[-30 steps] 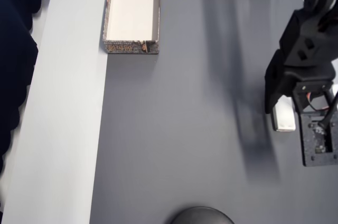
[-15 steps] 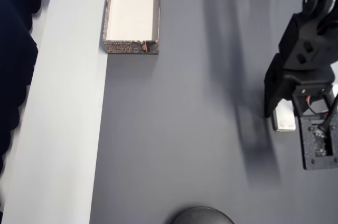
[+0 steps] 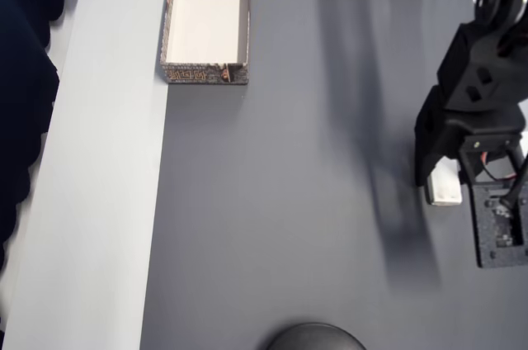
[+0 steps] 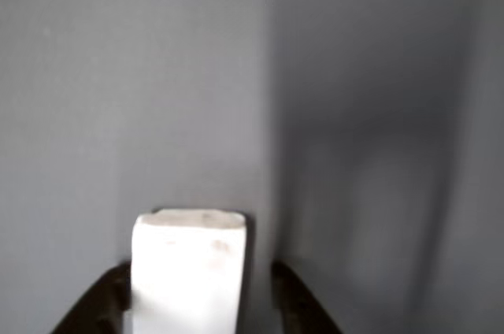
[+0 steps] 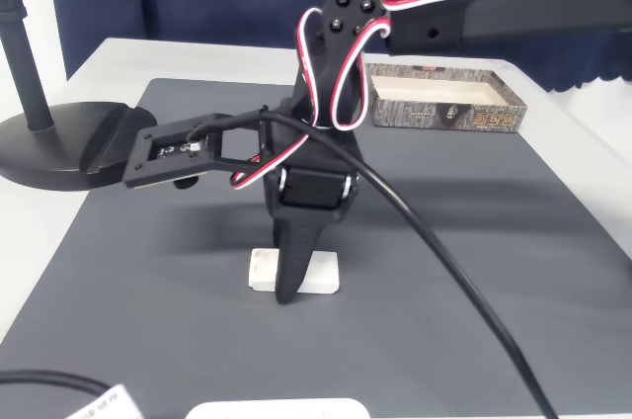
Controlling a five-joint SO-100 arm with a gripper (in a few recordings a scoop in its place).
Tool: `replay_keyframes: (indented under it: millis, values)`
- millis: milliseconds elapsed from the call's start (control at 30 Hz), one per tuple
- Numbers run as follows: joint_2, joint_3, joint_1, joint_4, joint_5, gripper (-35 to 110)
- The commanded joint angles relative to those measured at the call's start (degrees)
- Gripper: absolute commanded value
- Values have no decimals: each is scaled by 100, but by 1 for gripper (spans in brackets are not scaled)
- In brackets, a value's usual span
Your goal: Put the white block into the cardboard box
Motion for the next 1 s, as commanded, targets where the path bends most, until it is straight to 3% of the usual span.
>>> replay_keyframes:
  millis: [0, 967]
  values:
    - [26, -404, -88, -70, 53, 24]
    - [-97, -536, -185, 396, 62, 23]
